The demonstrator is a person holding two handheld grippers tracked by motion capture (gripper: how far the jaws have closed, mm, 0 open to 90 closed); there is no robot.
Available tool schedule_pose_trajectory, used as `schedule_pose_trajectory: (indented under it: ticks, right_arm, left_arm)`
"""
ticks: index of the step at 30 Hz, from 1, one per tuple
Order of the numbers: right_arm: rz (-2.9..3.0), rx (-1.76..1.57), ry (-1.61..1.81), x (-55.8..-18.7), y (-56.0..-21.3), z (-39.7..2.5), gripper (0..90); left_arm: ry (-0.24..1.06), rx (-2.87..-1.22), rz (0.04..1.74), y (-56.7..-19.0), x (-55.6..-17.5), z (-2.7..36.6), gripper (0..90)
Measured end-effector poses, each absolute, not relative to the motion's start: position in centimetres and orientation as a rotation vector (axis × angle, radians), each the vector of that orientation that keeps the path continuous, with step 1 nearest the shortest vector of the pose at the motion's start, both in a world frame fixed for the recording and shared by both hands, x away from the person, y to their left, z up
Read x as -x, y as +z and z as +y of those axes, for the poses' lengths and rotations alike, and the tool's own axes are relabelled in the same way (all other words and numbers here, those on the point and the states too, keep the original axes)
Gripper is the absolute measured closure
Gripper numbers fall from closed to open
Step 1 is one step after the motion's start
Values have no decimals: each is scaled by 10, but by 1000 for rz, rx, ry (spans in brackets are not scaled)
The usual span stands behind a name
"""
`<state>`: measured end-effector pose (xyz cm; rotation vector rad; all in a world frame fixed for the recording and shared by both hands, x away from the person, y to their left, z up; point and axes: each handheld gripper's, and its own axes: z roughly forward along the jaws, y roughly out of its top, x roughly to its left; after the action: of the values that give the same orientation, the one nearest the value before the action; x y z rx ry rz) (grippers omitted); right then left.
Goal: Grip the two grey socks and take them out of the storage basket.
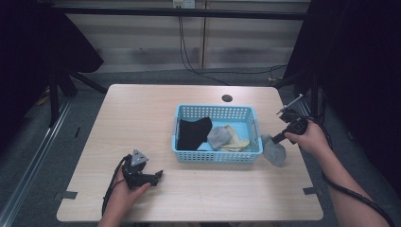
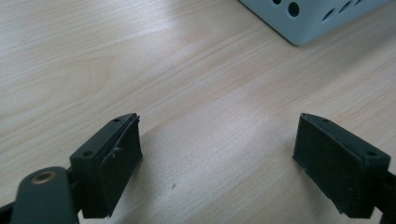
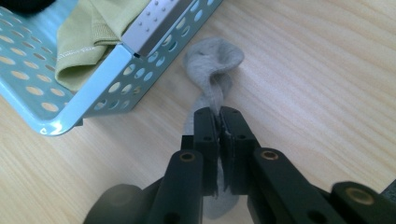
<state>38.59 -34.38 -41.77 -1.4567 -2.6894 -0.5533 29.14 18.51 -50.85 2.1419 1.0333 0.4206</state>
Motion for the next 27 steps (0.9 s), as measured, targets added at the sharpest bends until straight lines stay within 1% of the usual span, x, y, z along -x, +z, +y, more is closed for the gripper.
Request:
schedule_pose_trajectory:
  ticks: [1, 3, 5, 7, 10, 12, 14, 18, 27]
  right_arm:
    - [-2695, 1469, -550, -386, -418, -343, 771]
    - [-2702, 1478, -561, -386, -417, -342, 744]
    - [-2718, 1477, -555, -386, -416, -341, 686]
    - [-2734, 1480, -548, -387, -413, -341, 655]
    - [-2773, 1500, -526, -387, -404, -339, 561]
    - [-2776, 1504, -528, -387, -399, -337, 551]
    - [-2796, 1497, -559, -387, -393, -334, 512]
    - [-2810, 1481, -585, -390, -382, -324, 485]
    - [-2860, 1356, -630, -400, -370, -272, 452]
  left_arm:
    - [420, -2141, 1034, -509, -291, 185, 144]
    - [419, -2128, 1041, -509, -291, 184, 144]
    - [420, -2141, 1034, -509, -291, 185, 144]
    - [420, -2141, 1034, -509, -291, 185, 144]
    - [420, -2138, 1036, -509, -291, 185, 144]
    - [419, -2128, 1041, -509, -291, 184, 144]
    - [420, -2141, 1034, -509, -291, 185, 144]
    - [420, -2141, 1034, -509, -291, 185, 144]
    - [419, -2126, 1045, -509, -291, 184, 144]
